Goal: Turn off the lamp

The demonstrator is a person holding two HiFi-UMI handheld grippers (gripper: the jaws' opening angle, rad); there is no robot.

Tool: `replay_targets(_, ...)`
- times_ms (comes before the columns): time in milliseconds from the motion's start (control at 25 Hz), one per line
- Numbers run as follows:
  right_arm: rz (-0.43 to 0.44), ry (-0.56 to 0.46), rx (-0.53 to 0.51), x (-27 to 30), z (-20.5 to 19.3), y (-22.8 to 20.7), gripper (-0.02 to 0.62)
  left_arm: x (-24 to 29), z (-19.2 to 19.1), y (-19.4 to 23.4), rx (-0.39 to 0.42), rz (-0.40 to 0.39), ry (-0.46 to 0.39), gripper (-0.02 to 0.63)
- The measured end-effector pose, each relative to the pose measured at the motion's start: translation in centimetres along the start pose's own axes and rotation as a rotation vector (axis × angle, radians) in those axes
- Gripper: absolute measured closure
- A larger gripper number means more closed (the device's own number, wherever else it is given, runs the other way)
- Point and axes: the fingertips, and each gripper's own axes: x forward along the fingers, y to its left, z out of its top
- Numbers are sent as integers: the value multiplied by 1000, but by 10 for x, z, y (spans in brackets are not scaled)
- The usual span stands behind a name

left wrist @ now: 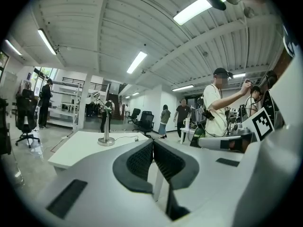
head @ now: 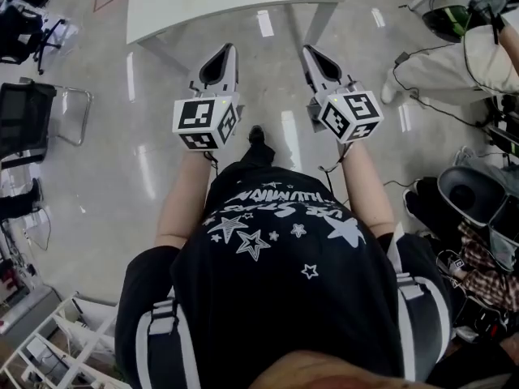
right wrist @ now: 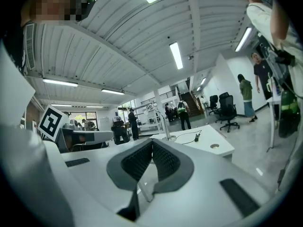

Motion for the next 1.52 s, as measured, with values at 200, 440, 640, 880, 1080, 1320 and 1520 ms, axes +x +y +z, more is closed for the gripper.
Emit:
replay_targets(200,-16,15,-19,46,11,-7,589,31,6,40,-43,1,-18,595)
replay_targets(440,-42,30,-25,93,21,-12,589,57,9,73,-70,-11,-23,595)
replay_targets(640,-76,12,-30,121,27,-20,589,79,8,93,-78,-32,-16,595)
replay_targets(880,-119,19,-16,127,22,-32,589,94,7,107,-91,-43,-12,595)
replay_targets(1080,-156,3,-1,122,30,-50,589,102,10,102,-91,-57,-10,594)
replay_targets(1320,-151,1,7,133,32,-74,589,122,9,103,-83,-42,-8,594)
replay_targets(1520,-127,-11,27,155,38,-115,589,160,7,96,-72,-22,-1,595)
